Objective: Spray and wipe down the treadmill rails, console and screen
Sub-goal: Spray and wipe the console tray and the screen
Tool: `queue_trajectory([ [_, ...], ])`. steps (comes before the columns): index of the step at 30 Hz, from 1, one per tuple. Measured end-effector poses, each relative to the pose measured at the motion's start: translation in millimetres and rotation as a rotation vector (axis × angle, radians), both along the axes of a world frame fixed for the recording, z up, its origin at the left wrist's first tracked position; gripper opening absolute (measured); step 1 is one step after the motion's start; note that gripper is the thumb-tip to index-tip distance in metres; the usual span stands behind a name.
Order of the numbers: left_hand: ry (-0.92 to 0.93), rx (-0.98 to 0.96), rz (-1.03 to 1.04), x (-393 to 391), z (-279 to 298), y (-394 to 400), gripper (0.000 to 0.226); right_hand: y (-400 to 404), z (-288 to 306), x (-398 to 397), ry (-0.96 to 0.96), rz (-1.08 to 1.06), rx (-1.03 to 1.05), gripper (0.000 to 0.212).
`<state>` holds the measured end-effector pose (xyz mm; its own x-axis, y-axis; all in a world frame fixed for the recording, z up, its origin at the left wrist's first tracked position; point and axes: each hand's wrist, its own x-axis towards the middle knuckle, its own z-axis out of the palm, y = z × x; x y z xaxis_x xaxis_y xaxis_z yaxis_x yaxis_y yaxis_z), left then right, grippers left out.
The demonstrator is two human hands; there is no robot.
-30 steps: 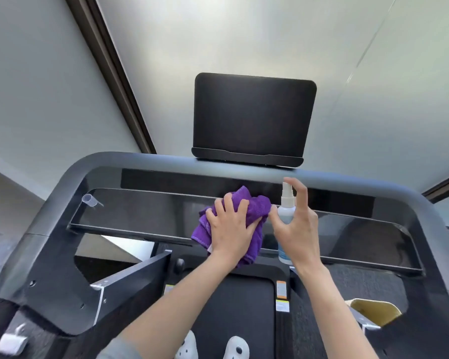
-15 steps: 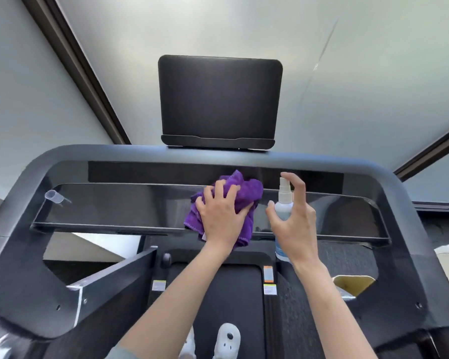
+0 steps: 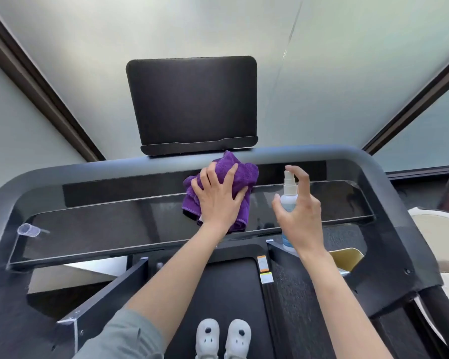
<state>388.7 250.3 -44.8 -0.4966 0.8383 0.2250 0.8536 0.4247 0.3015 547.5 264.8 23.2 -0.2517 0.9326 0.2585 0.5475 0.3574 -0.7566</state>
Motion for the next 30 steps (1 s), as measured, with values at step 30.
queue_trajectory([
  [30,-0.067,-0.114,0.002,180,-3,131,0.06,74,18,122,-0.023,0.002,0.085,0.056],
])
